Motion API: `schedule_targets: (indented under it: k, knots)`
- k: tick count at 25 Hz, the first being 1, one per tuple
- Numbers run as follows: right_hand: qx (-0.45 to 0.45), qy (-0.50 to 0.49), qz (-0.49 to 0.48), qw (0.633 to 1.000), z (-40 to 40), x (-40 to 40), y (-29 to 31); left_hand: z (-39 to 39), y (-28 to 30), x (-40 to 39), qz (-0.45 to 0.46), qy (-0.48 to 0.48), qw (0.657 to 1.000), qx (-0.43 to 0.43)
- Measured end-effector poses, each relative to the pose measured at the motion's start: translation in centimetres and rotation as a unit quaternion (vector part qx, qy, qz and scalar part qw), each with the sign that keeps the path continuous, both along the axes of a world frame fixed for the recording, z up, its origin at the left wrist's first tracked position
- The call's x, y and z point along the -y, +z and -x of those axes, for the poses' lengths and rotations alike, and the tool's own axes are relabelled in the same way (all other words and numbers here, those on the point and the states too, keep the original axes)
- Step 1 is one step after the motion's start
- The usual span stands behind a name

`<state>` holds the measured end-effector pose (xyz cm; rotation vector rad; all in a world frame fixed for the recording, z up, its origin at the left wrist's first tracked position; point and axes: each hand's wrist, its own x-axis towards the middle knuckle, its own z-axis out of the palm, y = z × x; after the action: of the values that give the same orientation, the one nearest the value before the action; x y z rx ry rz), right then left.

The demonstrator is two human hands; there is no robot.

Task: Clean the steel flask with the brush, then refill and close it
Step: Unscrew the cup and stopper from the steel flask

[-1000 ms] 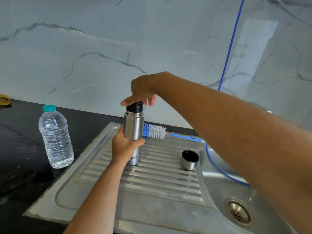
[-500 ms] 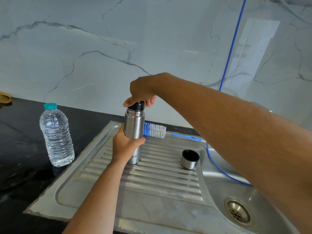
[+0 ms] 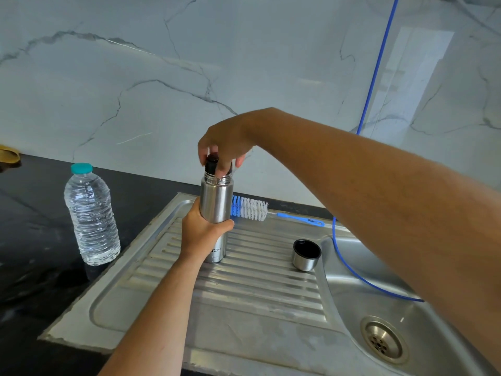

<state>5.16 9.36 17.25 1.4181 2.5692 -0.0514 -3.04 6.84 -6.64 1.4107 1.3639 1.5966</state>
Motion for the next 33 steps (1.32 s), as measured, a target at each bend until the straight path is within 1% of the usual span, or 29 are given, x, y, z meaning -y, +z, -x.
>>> schedule_targets:
  k: [2, 5, 6, 11, 15, 20, 23, 25, 26, 27, 28, 29, 30, 31, 33]
  knots:
    - [0.013, 0.008, 0.01, 1.0, 0.2, 0.1, 0.0, 0.0, 0.0, 0.0, 0.001, -0.001, 1.0, 0.0]
    - [0.018, -0.036, -0.039, 0.998, 0.2, -0.4, -0.7, 0.0, 0.0, 0.0, 0.0, -0.006, 1.0, 0.001]
    - [0.015, -0.05, -0.042, 0.998, 0.2, -0.5, -0.8, -0.1, 0.1, 0.0, -0.001, -0.006, 1.0, 0.0]
    - [-0.005, -0.009, 0.003, 1.0, 0.4, -0.4, -0.3, -0.1, 0.2, 0.2, 0.001, -0.004, 1.0, -0.002]
    - [0.023, -0.044, -0.045, 0.998, 0.5, -0.2, -0.9, -0.1, 0.3, 0.2, 0.002, -0.005, 1.0, -0.003]
    - [-0.041, -0.029, -0.038, 0.998, -0.7, 0.2, 0.3, -0.1, 0.3, 0.3, 0.002, -0.007, 1.0, -0.005]
    - [-0.132, -0.041, -0.049, 0.989, -2.7, 1.2, 1.9, -0.1, 0.3, 0.3, 0.002, -0.01, 1.0, -0.004]
    - [-0.239, -0.064, -0.046, 0.968, -4.7, 1.6, 2.2, -0.1, 0.3, 0.2, 0.001, -0.008, 1.0, -0.002]
    - [-0.309, -0.08, -0.031, 0.947, -5.7, 1.7, 1.9, -0.1, 0.2, 0.2, 0.0, -0.005, 1.0, -0.002]
    - [-0.388, -0.1, -0.009, 0.916, -6.7, 1.7, 1.3, -0.1, 0.2, 0.1, -0.001, -0.001, 1.0, -0.002]
    - [-0.464, -0.122, 0.012, 0.877, -7.7, 1.6, 0.3, 0.0, 0.2, 0.1, -0.003, 0.005, 1.0, -0.002]
    - [-0.528, -0.145, 0.026, 0.836, -8.6, 1.4, -0.8, 0.2, 0.2, 0.1, -0.005, 0.012, 1.0, -0.001]
    - [-0.571, -0.166, 0.022, 0.804, -9.5, 1.2, -2.1, 0.3, 0.2, 0.0, -0.007, 0.021, 1.0, 0.0]
    - [-0.584, -0.189, -0.006, 0.789, -10.3, 1.0, -3.4, 0.5, 0.3, 0.0, -0.007, 0.03, 1.0, 0.005]
    - [-0.553, -0.242, -0.085, 0.793, -11.6, 1.0, -6.3, 0.8, 0.4, 0.0, -0.008, 0.048, 0.999, 0.022]
